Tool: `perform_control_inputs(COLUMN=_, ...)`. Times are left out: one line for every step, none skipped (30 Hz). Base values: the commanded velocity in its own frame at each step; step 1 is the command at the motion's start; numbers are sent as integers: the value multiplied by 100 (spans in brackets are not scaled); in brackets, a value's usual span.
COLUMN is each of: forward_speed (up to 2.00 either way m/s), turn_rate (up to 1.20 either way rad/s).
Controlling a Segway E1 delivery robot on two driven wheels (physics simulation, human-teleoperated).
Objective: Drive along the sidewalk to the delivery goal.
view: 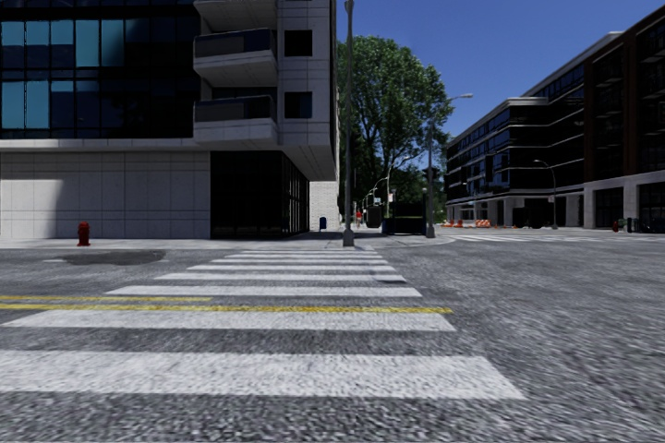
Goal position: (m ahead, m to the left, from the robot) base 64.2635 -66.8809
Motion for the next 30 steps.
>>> perform_control_inputs(forward_speed=200, turn_rate=0)
perform_control_inputs(forward_speed=200, turn_rate=0)
perform_control_inputs(forward_speed=200, turn_rate=0)
perform_control_inputs(forward_speed=200, turn_rate=0)
perform_control_inputs(forward_speed=200, turn_rate=0)
perform_control_inputs(forward_speed=200, turn_rate=0)
perform_control_inputs(forward_speed=200, turn_rate=0)
perform_control_inputs(forward_speed=200, turn_rate=0)
perform_control_inputs(forward_speed=200, turn_rate=0)
perform_control_inputs(forward_speed=200, turn_rate=0)
perform_control_inputs(forward_speed=200, turn_rate=0)
perform_control_inputs(forward_speed=200, turn_rate=0)
perform_control_inputs(forward_speed=200, turn_rate=0)
perform_control_inputs(forward_speed=200, turn_rate=0)
perform_control_inputs(forward_speed=200, turn_rate=0)
perform_control_inputs(forward_speed=200, turn_rate=0)
perform_control_inputs(forward_speed=200, turn_rate=9)
perform_control_inputs(forward_speed=200, turn_rate=14)
perform_control_inputs(forward_speed=200, turn_rate=17)
perform_control_inputs(forward_speed=200, turn_rate=17)
perform_control_inputs(forward_speed=200, turn_rate=23)
perform_control_inputs(forward_speed=200, turn_rate=27)
perform_control_inputs(forward_speed=200, turn_rate=27)
perform_control_inputs(forward_speed=200, turn_rate=28)
perform_control_inputs(forward_speed=200, turn_rate=28)
perform_control_inputs(forward_speed=200, turn_rate=28)
perform_control_inputs(forward_speed=200, turn_rate=28)
perform_control_inputs(forward_speed=200, turn_rate=28)
perform_control_inputs(forward_speed=200, turn_rate=28)
perform_control_inputs(forward_speed=200, turn_rate=28)
